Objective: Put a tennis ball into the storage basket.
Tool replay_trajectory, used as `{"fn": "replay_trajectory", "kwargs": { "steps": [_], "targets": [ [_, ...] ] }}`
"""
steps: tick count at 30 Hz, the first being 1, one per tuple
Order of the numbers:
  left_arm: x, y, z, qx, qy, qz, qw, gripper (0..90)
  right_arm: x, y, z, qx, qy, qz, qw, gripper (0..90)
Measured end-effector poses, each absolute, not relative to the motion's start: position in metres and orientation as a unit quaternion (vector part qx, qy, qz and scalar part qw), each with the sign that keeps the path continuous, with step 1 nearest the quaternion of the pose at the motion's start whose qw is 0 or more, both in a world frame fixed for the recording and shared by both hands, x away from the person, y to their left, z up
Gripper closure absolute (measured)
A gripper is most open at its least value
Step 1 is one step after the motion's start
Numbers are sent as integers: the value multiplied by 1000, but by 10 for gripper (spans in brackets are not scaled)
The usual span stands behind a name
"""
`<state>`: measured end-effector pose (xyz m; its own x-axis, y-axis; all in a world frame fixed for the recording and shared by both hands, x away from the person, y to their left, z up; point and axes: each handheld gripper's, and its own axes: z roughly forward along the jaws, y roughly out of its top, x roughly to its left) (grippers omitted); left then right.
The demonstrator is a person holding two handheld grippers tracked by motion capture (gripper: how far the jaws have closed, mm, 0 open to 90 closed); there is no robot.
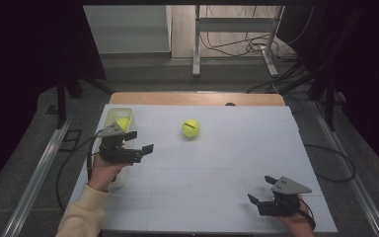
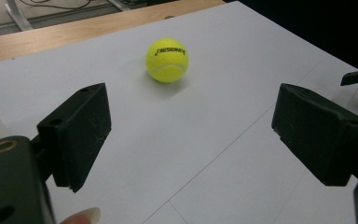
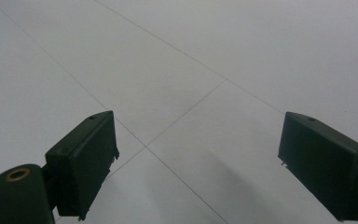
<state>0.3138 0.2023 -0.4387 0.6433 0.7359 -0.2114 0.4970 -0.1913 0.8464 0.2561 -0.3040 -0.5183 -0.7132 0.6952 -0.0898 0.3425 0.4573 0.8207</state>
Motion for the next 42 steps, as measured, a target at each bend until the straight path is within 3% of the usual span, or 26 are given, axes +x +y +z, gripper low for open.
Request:
{"fn": "replay_trajectory", "kwargs": {
  "steps": [42],
  "targets": [
    [323,135,-456,796,364,85,477,124,256,-303,-519,312,828,415,213,121]
  ]
}}
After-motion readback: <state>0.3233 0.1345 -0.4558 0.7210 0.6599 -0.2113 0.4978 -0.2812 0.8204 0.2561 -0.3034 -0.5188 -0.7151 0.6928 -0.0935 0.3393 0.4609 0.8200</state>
